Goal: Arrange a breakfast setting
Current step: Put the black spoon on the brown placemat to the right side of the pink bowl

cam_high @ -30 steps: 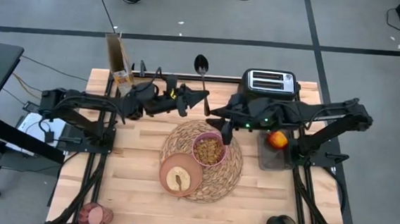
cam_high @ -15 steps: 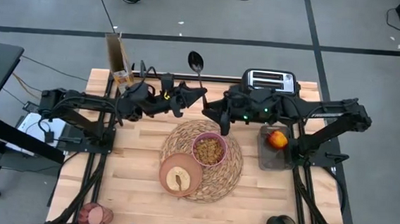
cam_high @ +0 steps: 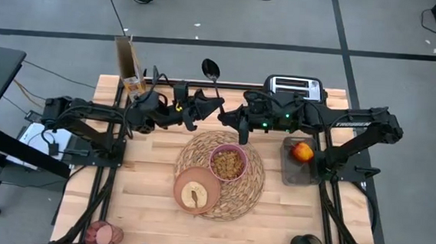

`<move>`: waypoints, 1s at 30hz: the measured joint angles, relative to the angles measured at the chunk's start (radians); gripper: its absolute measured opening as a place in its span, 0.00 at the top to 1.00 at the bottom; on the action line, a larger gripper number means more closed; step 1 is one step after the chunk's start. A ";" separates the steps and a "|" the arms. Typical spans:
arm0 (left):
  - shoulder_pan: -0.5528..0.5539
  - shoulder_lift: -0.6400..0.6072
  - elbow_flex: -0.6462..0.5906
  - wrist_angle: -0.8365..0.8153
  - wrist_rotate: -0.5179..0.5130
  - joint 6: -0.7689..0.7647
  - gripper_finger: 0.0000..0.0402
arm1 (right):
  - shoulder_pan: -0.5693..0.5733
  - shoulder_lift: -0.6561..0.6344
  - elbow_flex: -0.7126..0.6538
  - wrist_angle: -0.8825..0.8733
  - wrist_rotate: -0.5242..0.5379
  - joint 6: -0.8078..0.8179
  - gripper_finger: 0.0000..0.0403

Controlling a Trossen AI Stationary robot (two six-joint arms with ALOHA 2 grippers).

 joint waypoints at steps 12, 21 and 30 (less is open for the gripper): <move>-0.041 -0.161 -0.001 -0.401 0.218 0.132 0.49 | 0.186 -0.081 0.001 -0.280 0.209 0.353 0.98; -0.266 -0.177 -0.001 -1.091 0.153 -0.036 0.49 | 0.507 -0.075 -0.021 -0.719 0.330 1.015 0.98; -0.505 -0.040 -0.002 -1.285 0.000 -0.256 0.49 | 0.706 -0.087 -0.386 -0.564 0.317 1.533 0.98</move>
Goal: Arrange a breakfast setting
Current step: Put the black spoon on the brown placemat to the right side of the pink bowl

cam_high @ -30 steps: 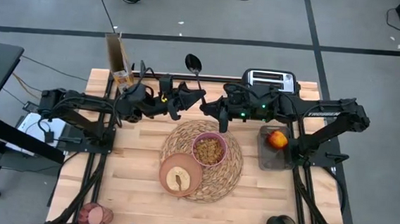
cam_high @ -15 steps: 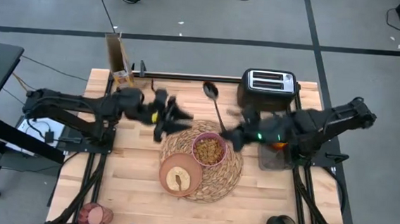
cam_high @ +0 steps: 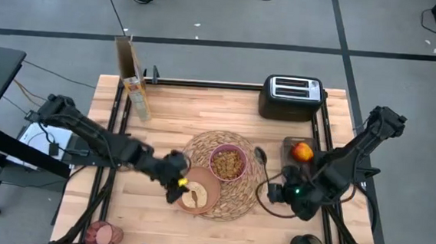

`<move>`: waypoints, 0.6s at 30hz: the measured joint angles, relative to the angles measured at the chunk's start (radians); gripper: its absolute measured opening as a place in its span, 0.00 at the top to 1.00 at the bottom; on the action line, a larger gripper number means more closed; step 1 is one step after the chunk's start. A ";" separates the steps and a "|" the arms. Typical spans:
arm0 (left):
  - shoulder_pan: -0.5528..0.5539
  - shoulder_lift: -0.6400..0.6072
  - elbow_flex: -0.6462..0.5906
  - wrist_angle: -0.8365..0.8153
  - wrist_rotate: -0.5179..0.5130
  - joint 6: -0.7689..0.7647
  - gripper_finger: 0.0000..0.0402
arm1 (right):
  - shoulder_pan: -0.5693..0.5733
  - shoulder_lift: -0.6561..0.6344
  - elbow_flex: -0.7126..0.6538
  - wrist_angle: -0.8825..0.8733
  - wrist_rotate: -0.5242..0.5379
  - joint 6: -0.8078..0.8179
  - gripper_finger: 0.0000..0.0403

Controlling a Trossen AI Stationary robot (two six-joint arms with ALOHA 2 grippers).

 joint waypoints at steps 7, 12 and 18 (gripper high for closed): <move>-0.146 0.073 0.000 0.006 -0.166 0.024 0.49 | -0.034 0.005 -0.211 0.310 -0.028 0.006 0.98; -0.186 0.074 0.000 0.008 -0.200 -0.058 0.49 | -0.098 0.009 -0.276 0.316 -0.063 0.008 0.98; -0.204 0.074 0.000 0.026 -0.202 -0.094 0.49 | -0.203 0.025 -0.318 0.326 -0.164 0.008 0.98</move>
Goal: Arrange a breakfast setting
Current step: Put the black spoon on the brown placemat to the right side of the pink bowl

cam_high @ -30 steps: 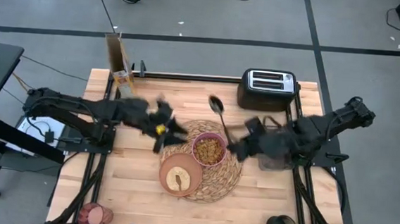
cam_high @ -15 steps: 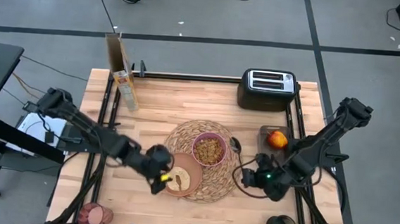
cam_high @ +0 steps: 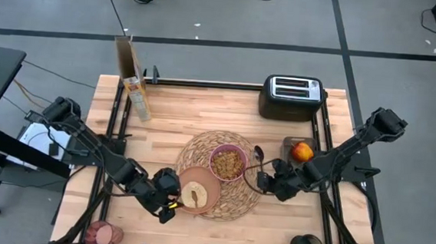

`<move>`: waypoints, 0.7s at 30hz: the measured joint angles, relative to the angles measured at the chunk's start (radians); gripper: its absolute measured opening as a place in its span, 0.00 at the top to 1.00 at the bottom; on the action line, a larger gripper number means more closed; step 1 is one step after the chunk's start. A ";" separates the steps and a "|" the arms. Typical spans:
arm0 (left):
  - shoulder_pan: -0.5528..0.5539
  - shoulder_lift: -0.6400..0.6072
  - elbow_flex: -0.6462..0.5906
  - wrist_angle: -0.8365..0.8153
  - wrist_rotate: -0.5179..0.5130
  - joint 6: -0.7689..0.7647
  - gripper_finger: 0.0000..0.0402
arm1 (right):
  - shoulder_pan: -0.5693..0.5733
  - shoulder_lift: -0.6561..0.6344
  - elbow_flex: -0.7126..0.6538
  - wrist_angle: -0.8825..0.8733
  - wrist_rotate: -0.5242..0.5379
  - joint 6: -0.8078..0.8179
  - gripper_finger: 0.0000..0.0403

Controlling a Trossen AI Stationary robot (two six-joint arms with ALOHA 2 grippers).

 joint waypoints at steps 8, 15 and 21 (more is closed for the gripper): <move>0.000 0.000 0.000 0.032 0.005 0.094 0.49 | -0.042 0.069 0.027 0.045 -0.029 -0.001 0.98; 0.001 0.000 0.000 0.077 0.010 0.139 0.49 | -0.054 0.181 0.087 0.065 -0.098 0.005 0.98; 0.001 0.000 0.000 0.079 0.041 0.172 0.49 | -0.066 0.257 0.114 0.077 -0.128 0.009 0.97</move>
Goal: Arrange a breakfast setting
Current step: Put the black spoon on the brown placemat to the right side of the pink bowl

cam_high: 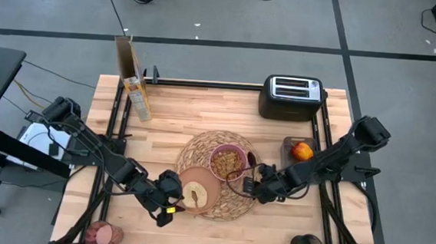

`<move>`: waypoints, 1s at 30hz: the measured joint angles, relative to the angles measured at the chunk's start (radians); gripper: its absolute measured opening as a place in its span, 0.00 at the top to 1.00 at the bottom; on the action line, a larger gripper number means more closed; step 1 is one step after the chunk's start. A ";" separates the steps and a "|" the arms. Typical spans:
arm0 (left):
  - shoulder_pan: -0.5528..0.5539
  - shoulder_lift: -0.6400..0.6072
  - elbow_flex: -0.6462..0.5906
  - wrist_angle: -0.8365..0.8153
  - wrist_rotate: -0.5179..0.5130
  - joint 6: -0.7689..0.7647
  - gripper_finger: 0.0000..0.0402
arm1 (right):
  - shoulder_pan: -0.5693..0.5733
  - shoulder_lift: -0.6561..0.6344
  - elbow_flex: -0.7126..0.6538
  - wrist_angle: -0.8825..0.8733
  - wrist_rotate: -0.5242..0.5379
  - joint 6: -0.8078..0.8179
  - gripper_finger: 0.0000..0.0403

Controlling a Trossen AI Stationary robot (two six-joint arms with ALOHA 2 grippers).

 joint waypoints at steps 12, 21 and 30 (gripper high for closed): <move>0.000 -0.010 0.000 -0.001 0.037 0.029 0.49 | -0.023 0.003 0.000 0.003 -0.030 0.001 0.89; 0.000 -0.010 0.000 -0.001 0.045 0.048 0.49 | -0.023 0.003 0.000 0.004 -0.051 -0.020 0.85; 0.001 -0.011 0.000 -0.002 0.046 0.054 0.49 | -0.031 0.002 0.000 -0.038 -0.059 -0.019 0.78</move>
